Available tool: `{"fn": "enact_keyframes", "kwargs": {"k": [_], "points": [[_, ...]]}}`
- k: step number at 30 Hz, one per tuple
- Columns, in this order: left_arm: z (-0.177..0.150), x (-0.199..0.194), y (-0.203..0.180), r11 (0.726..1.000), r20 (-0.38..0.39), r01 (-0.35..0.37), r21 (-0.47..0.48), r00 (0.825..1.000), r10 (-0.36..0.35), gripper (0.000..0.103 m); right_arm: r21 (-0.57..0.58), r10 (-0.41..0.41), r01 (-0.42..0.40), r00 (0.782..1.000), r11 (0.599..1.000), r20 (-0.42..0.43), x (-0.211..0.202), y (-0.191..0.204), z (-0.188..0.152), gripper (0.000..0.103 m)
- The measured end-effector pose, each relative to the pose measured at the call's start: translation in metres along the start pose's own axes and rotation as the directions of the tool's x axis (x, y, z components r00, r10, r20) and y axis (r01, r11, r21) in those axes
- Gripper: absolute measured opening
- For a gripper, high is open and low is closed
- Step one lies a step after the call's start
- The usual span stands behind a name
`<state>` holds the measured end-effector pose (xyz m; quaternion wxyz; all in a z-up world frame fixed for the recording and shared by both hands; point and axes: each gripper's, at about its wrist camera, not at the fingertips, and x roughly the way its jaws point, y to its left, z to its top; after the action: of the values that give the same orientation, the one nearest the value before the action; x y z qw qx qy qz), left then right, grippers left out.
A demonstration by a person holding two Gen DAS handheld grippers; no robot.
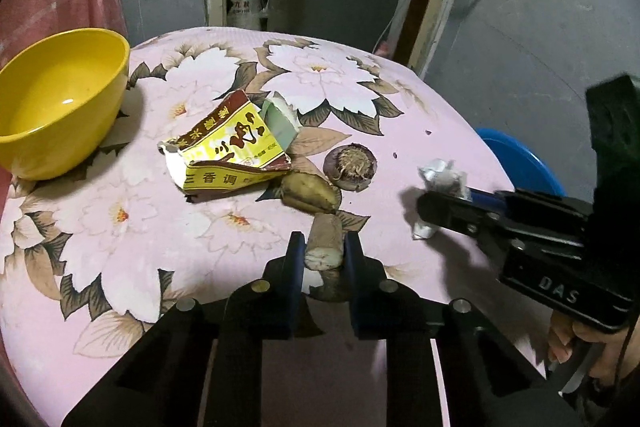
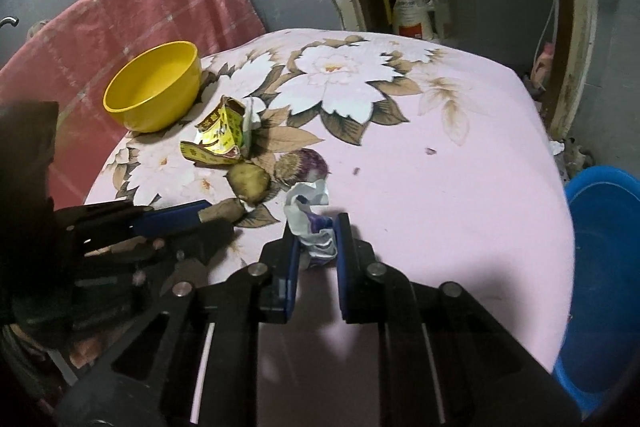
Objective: Collect trash
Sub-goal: 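Grasp the white crumpled wrapper with the right tool while the left tool grasps the brown cork, then carry the white wrapper and brown cork with both tools over the blue basin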
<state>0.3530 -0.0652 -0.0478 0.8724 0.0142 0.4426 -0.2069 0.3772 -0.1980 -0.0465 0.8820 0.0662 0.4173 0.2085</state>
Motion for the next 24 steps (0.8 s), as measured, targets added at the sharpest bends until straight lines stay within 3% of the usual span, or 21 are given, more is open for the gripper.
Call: {"fn": "enact_keyframes", "kwargs": {"k": [7, 13, 16, 24], "points": [[-0.002, -0.016, -0.015, 1.0, 0.044, 0.016, -0.02, 0.999, -0.016, 0.016, 0.018, -0.013, 0.011, 0.995, 1.0, 0.099, -0.035, -0.007, -0.01, 0.04], [0.007, -0.045, -0.042, 0.997, 0.188, 0.064, -0.033, 0.98, -0.056, 0.016, 0.025, -0.051, 0.046, 0.968, 0.999, 0.247, -0.085, -0.014, -0.009, 0.04], [0.014, -0.062, -0.062, 0.996, 0.289, 0.088, -0.028, 0.954, -0.076, 0.016, 0.032, -0.08, 0.073, 0.94, 0.997, 0.333, -0.115, -0.02, -0.009, 0.04], [0.035, -0.094, -0.115, 0.987, 0.501, 0.161, 0.004, 0.854, -0.141, 0.016, 0.075, -0.183, 0.169, 0.837, 0.983, 0.515, -0.191, -0.042, -0.015, 0.041]]}}
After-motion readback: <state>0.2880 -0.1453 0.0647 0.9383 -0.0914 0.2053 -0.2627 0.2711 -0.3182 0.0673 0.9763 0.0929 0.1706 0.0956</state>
